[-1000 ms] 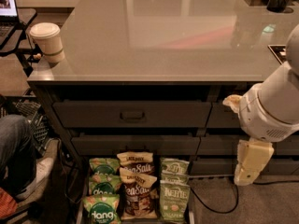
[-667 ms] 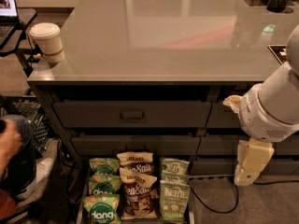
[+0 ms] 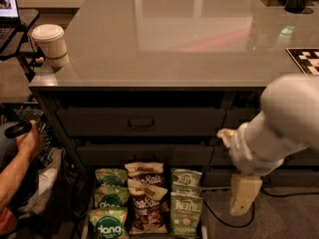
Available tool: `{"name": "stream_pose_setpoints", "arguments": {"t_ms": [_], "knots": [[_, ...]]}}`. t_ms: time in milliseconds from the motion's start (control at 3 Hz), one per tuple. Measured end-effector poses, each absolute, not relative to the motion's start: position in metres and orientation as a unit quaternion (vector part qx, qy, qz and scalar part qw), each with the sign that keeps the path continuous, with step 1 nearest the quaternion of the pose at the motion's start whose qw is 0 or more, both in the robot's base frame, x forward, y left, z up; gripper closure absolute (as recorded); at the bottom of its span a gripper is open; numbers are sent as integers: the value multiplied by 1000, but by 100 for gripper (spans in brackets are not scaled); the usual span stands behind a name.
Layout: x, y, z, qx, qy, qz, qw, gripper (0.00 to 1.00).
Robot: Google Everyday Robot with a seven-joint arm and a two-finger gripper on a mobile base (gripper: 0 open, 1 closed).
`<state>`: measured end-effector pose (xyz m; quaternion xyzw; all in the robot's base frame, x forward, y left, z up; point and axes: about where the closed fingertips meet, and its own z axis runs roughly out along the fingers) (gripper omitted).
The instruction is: Pick green jalapeno chip bag from bottom drawer and place on counter
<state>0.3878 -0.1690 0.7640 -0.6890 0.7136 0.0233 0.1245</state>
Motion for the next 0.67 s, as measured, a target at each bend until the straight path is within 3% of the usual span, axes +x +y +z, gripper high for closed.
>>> {"name": "stream_pose_setpoints", "arguments": {"t_ms": [667], "knots": [[403,-149,657,-703,703,5,110,0]]}}
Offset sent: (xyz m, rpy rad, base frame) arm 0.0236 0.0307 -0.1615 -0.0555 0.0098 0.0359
